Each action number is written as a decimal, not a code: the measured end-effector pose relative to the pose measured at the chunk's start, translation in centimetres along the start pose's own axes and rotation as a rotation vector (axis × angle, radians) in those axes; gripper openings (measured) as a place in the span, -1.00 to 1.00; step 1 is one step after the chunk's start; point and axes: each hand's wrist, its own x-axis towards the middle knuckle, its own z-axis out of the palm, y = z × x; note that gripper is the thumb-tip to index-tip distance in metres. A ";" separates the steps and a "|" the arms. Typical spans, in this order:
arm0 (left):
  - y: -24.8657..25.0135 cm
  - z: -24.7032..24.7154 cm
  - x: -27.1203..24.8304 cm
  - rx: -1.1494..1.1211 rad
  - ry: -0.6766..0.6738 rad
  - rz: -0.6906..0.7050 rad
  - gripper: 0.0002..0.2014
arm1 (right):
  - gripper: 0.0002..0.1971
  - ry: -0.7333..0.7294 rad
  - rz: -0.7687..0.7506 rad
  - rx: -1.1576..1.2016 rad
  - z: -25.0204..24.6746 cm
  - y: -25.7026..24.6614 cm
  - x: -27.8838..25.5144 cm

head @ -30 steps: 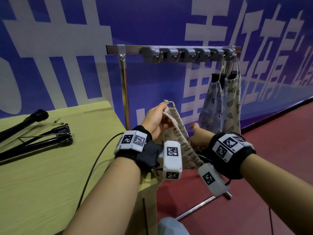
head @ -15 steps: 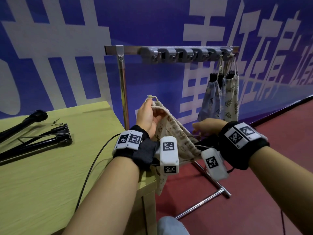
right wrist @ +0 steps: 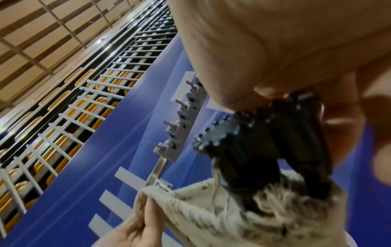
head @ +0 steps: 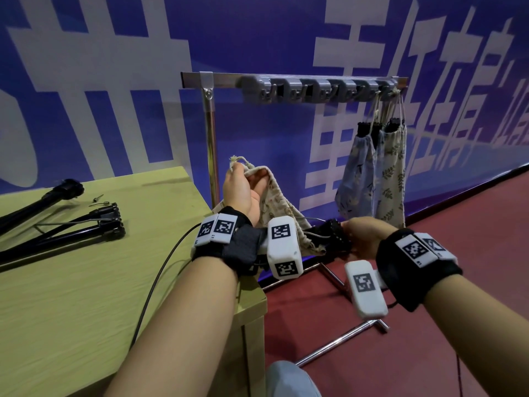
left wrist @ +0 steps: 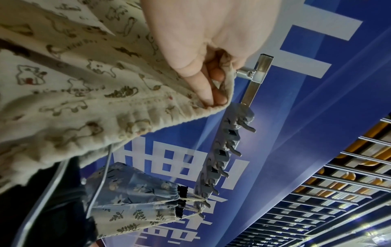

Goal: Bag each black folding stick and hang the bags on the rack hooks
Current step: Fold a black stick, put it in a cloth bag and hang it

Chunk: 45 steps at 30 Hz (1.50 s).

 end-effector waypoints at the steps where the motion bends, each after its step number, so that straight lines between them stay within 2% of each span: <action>1: 0.0 0.0 0.0 0.001 0.001 -0.001 -0.82 | -0.80 0.007 -0.001 0.014 0.4 0.1 0.3; 4: 0.0 0.0 -0.1 -0.004 0.009 0.006 -0.83 | -0.82 0.010 -0.017 0.153 1.3 0.1 0.8; 8: 0.3 -0.2 -0.1 -0.043 0.019 0.027 -0.81 | -0.71 0.042 -0.009 0.372 1.5 1.1 0.8; 10: 0.3 -0.1 -0.1 -0.054 0.021 0.033 -0.80 | -0.67 0.032 0.011 0.325 1.5 2.2 0.7; 12: 0.2 0.0 -0.1 -0.058 0.027 0.038 -0.80 | -0.75 -0.015 0.011 0.228 1.7 2.9 0.3; 14: 0.1 0.0 0.0 -0.070 0.029 0.038 -0.83 | -0.81 -0.103 0.024 0.164 1.9 3.3 -0.3; 17: 0.2 0.0 0.0 -0.084 0.032 0.034 -0.83 | -0.75 -0.234 0.046 0.203 2.4 3.1 -1.1; 23: 0.5 -0.1 -0.3 -0.111 0.031 -0.003 -0.79 | -0.68 -0.273 -0.008 0.524 3.2 2.6 -2.0; 26: 0.5 -0.1 -0.4 -0.107 0.001 -0.057 -0.77 | -0.69 -0.185 -0.050 0.773 3.2 2.1 -1.8; 29: 0.3 -0.1 -0.4 0.053 -0.044 -0.132 -0.72 | -0.62 -0.113 -0.120 0.999 2.8 1.5 -1.4; 31: 0.0 0.0 -0.5 0.176 -0.096 -0.181 -0.73 | -0.65 -0.089 -0.152 1.009 2.3 0.9 -1.5; 34: -0.6 0.1 -0.8 0.442 -0.175 -0.249 -0.71 | -0.75 -0.019 -0.140 0.841 1.5 0.2 -1.4; 37: -1.0 -0.1 -1.2 0.742 -0.249 -0.333 -0.71 | -0.79 0.075 -0.065 0.600 0.6 -0.1 -0.8; 41: -1.2 -0.2 -1.9 1.059 -0.350 -0.395 -0.69 | -0.79 0.094 -0.006 0.459 -0.2 0.0 -0.1; 43: -1.5 -0.1 -2.1 1.176 -0.384 -0.361 -0.65 | -0.81 0.113 -0.017 0.397 -0.4 0.1 0.4; 45: -1.9 0.0 -2.0 1.357 -0.373 -0.212 -0.69 | -0.87 0.135 -0.032 0.359 -0.4 0.3 0.9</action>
